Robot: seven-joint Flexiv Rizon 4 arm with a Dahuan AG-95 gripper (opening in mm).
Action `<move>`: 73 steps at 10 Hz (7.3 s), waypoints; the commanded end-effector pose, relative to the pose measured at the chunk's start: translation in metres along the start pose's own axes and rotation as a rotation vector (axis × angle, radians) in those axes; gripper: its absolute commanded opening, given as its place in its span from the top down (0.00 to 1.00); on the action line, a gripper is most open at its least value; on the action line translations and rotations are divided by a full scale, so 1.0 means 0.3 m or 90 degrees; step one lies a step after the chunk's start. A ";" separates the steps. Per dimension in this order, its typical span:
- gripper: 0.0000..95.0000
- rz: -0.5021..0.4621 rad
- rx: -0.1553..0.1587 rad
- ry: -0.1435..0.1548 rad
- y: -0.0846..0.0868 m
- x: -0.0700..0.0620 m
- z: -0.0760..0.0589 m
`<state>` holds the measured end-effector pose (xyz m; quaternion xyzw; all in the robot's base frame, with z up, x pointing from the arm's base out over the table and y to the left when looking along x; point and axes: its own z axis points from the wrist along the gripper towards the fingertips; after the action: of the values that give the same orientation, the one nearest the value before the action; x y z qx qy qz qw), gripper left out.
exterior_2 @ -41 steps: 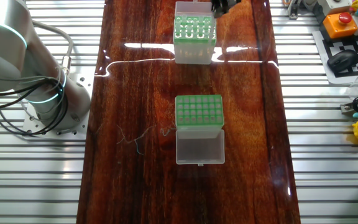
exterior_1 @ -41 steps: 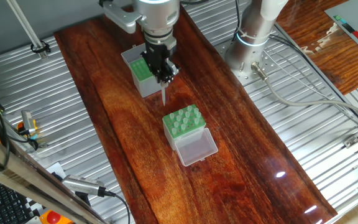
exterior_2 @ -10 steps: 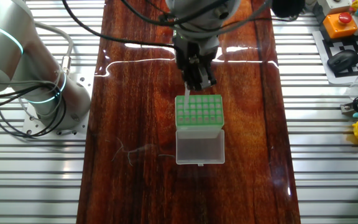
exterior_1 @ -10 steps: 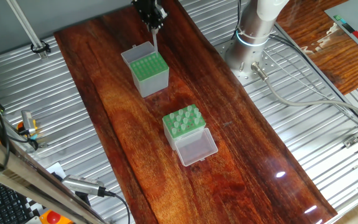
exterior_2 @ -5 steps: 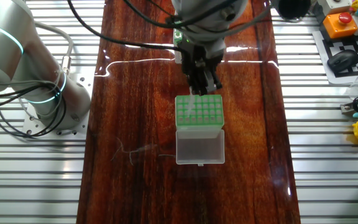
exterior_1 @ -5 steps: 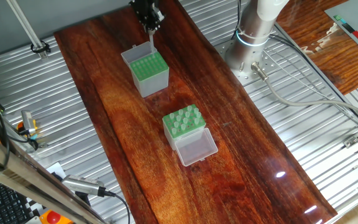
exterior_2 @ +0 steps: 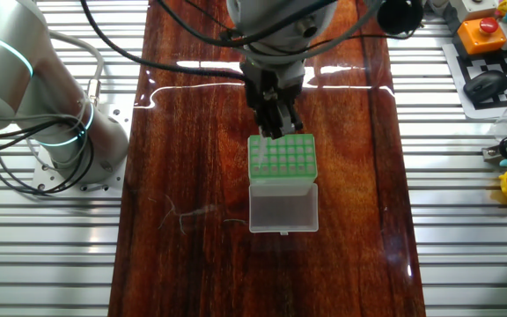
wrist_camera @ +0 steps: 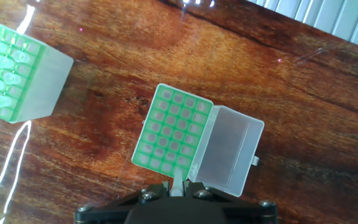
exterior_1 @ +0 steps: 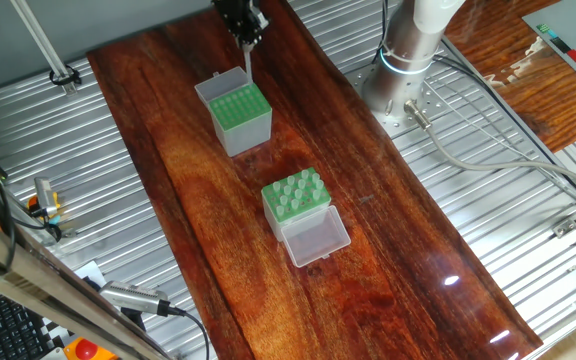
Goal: Transfer all large pipette tips from one holder to another
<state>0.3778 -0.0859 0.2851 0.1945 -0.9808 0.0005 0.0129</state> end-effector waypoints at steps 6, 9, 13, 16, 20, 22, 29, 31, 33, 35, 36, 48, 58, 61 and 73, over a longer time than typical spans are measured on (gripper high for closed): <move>1.00 -0.013 0.004 -0.015 -0.012 0.002 0.033; 1.00 -0.018 0.005 -0.019 -0.019 -0.012 0.060; 1.00 -0.020 0.001 -0.033 -0.028 -0.038 0.110; 1.00 -0.013 -0.001 -0.040 -0.019 -0.056 0.125; 0.80 -0.009 -0.016 -0.046 -0.014 -0.064 0.132; 0.80 -0.008 -0.016 -0.046 -0.014 -0.064 0.132; 1.00 0.074 -0.014 -0.045 0.123 -0.169 0.137; 1.00 0.071 0.005 -0.026 0.123 -0.169 0.137; 1.00 0.041 -0.006 -0.012 0.123 -0.169 0.137; 1.00 0.037 -0.018 -0.011 0.175 -0.206 0.153; 1.00 0.061 -0.016 -0.011 0.255 -0.265 0.182; 1.00 0.122 -0.014 0.008 0.743 -0.506 0.333; 0.80 0.120 -0.063 -0.009 0.819 -0.615 0.382; 0.80 0.137 -0.066 -0.008 0.824 -0.668 0.386; 1.00 0.127 -0.045 -0.007 0.839 -0.643 0.444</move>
<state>0.4585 0.2212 0.1481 0.0952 -0.9949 -0.0306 0.0148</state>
